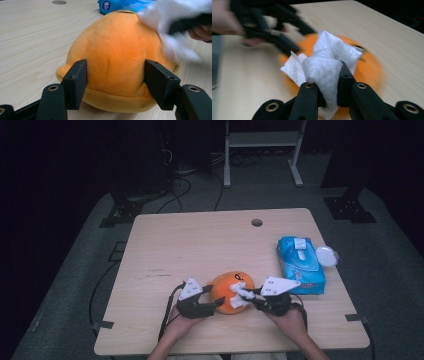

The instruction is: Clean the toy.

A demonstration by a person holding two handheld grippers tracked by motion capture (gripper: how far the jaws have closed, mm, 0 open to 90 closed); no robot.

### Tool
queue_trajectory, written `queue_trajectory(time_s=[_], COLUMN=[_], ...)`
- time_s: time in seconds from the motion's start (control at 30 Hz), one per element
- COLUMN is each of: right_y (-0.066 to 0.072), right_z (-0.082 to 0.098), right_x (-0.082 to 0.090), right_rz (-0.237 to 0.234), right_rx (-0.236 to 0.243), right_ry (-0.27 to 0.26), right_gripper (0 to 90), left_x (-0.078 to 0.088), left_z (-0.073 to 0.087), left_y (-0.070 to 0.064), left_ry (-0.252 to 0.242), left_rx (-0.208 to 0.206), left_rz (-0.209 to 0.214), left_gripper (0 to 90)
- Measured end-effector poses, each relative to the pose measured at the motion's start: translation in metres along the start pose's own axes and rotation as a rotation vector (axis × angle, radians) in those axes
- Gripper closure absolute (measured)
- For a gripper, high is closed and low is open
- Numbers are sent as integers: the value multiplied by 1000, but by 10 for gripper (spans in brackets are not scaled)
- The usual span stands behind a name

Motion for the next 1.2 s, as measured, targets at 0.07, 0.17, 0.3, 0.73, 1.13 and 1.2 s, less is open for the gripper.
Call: queue_trajectory(time_s=[0.07,0.17,0.3,0.73,1.13,1.2], right_y=[-15,-9,13,16,10,14], right_z=[7,11,3,-3,-4,-9], right_x=[7,7,-5,-12,-13,-20], right_rz=[44,16,-38,-70,-58,-66], right_rx=[-44,-66,14,-27,-61,-23], right_ry=[3,-3,10,-21,-26,-13], right_gripper=[804,804,803,803,803,804], left_x=[-1,-3,-1,-1,-5,-5], left_z=[-1,-1,-1,-5,-1,0], left_y=[-1,-3,0,-8,-13,-14], left_ry=[-6,-3,-12,-29,-24,-13], left_rx=[3,-6,-6,-37,-62,-81], left_rz=[3,-9,1,44,51,46], left_gripper=[366,361,337,398,356,362])
Point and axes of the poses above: each handheld gripper's, and its own axes: x roughly backward along the jaws, z roughly out of its underside, y roughly to its left, the point moved 5 cm from there along -x, roughly forward along the jaws, and after that the axes turned 11 degrees about -y, right-handed, at the moved point
